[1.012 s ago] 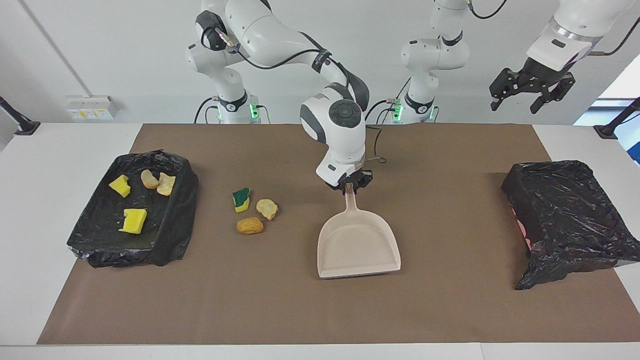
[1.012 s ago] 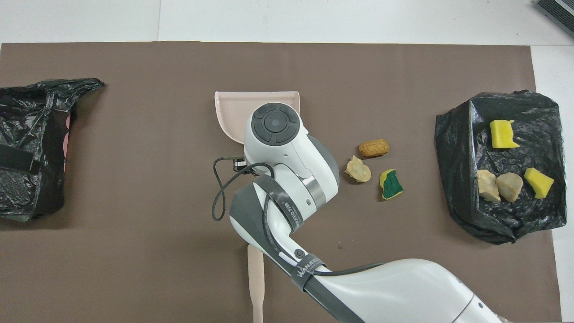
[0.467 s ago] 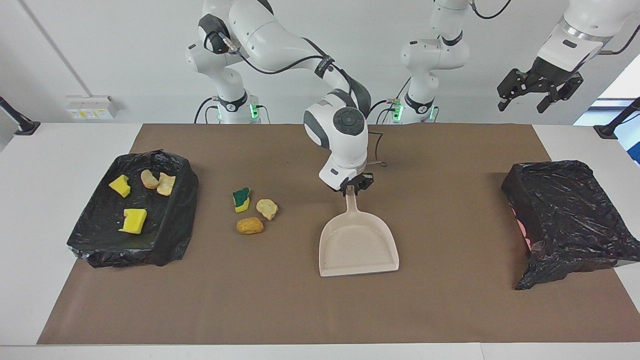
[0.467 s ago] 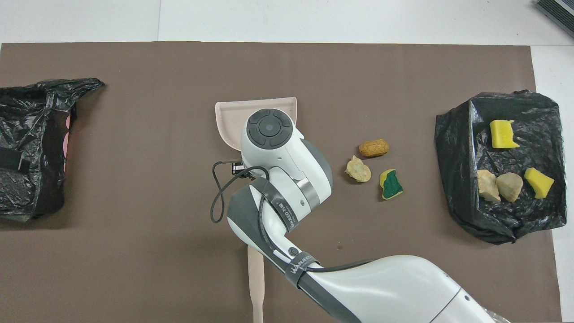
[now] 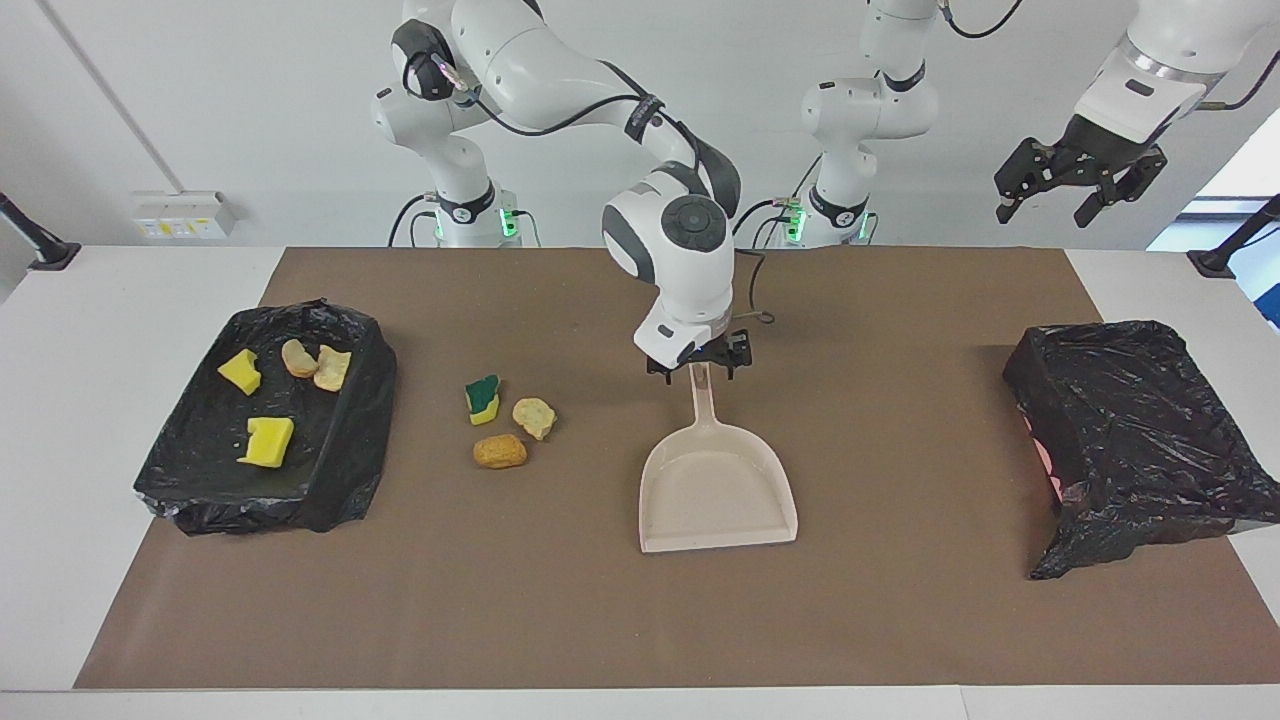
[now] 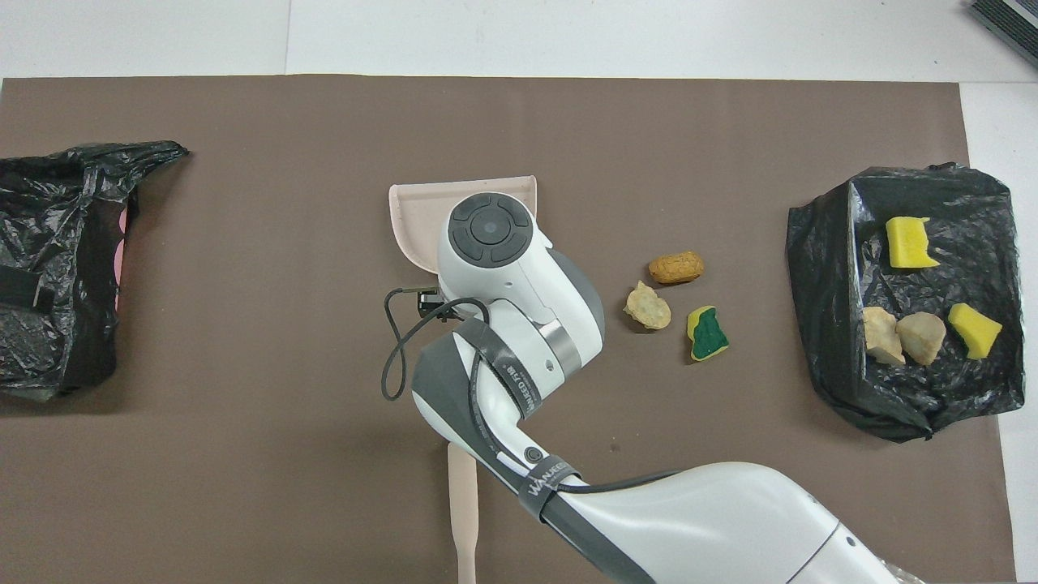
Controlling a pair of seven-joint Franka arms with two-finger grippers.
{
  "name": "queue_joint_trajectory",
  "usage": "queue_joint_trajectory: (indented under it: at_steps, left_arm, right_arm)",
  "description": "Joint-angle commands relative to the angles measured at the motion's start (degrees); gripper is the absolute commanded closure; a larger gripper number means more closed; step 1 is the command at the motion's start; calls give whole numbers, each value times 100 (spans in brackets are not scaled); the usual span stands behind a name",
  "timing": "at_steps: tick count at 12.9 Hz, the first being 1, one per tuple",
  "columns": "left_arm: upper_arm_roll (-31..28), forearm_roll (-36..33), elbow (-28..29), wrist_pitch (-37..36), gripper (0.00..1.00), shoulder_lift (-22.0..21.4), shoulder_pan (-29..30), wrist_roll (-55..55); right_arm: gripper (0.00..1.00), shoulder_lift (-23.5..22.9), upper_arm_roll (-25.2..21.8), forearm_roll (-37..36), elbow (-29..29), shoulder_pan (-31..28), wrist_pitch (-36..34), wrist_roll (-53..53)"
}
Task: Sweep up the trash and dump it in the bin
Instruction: 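Release the dustpan with the right gripper while the left gripper reaches it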
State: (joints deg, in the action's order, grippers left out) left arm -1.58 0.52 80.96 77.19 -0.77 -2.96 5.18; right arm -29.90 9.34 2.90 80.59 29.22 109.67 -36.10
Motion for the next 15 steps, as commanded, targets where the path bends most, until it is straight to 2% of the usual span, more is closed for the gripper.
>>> queue_joint_trajectory:
  at_steps: [1, 3, 5, 7, 8, 11, 13, 15]
  left_arm:
    - [17, -78, 288, 330, 0, -64, -73, 53]
    - [61, -43, 377, 525, 0, -11, -108, -8]
    - [88, -43, 385, 787, 0, 146, -423, -261]
    - [88, -43, 429, 1094, 0, 383, -871, -1067]
    - [88, -43, 534, 1331, 0, 480, -1056, -1341]
    - [97, 35, 1122, 2201, 0, 551, -1531, -2052]
    - [88, 36, 1273, 2598, 0, 822, -1935, -2546]
    - [88, 36, 1395, 2976, 0, 1051, -2208, -2890]
  right_arm:
    - [0, 624, 42, 280, 203, -345, -689, -11]
    - [0, 1080, 50, 299, 517, -426, -990, 85]
    - [0, 1599, 50, 308, 1114, -355, -1157, 226]
    - [0, 2065, 51, 552, 1764, -76, -1150, 192]
    - [0, 2319, 50, 780, 2176, -4, -1027, 130]
    - [0, 3128, 50, 1229, 3539, 531, -98, -185]
    - [0, 3219, 50, 1503, 3946, 943, 142, -484]
    - [0, 3148, 50, 1530, 4454, 1339, 851, -906]
